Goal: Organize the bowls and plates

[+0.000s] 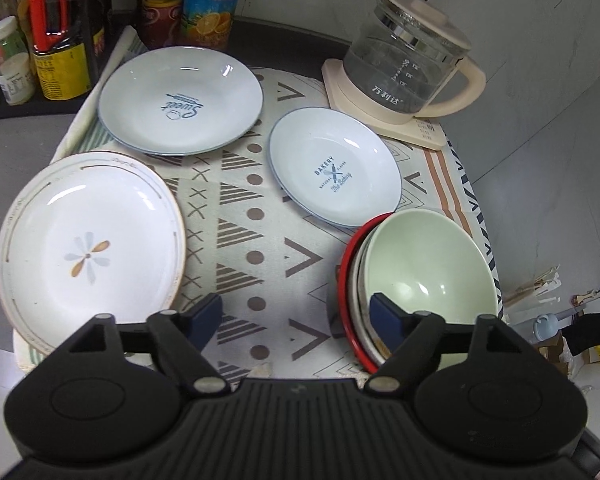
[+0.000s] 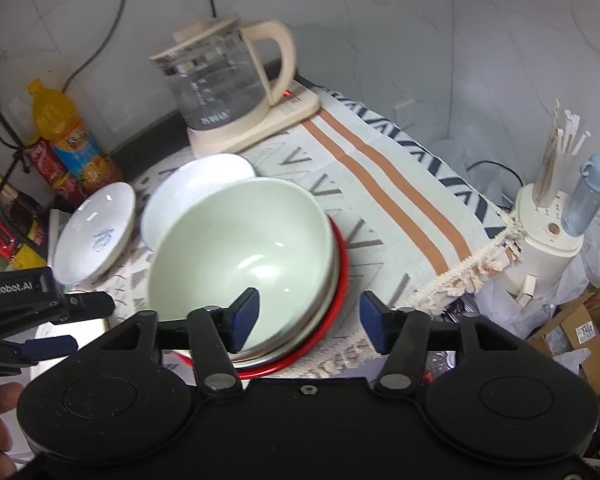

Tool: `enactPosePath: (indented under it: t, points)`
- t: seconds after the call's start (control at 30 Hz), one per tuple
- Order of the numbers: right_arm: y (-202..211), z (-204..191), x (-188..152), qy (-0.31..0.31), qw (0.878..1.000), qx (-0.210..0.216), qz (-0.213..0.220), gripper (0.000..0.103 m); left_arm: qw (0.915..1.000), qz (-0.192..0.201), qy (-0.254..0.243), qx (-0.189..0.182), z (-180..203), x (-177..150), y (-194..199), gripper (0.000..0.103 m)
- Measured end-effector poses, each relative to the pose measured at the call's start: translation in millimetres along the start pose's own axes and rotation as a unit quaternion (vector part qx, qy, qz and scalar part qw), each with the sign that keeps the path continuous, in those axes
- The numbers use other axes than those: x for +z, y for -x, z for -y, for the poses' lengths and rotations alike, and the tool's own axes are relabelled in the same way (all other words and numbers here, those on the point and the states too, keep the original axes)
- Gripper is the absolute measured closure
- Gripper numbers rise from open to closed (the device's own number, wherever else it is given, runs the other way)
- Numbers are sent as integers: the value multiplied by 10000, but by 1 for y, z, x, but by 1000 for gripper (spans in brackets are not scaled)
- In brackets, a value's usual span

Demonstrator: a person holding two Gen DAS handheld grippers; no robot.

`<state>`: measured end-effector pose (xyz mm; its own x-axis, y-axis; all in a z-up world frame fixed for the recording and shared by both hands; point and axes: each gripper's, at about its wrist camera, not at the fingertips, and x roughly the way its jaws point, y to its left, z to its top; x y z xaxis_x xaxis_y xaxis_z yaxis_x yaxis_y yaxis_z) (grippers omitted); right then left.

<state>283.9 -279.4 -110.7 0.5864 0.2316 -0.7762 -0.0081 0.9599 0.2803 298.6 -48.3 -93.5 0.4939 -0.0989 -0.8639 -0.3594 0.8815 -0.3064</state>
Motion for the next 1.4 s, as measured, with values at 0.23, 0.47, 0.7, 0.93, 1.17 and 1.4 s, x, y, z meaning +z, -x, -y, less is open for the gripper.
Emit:
enactPosePath:
  t: [0.23,0.47,0.7,0.93,1.17,1.4]
  points:
    - [16,-26,-5,280,9990,268,244,16,9995,188,-204,169,-18,-9,21,16]
    - [18,-52,-13,542,9971,510,177,5,9985,316,-107,443,-53,-17,42,16]
    - [16,-86,-26,940,9931,697,90,0,9959,254,123,865,-97,-22,58,14]
    - [12,-121,-38,1360,9869,861,-92,0,9934,345,380,1022,-131,-26,75,0]
    - [11,-149,-48,1753,9801,921,-146,0,9905,516,619,1113,-155,-26,85,0]
    - [8,-175,-56,2232,9705,888,-200,0,9885,633,701,1179,-170,-21,89,0]
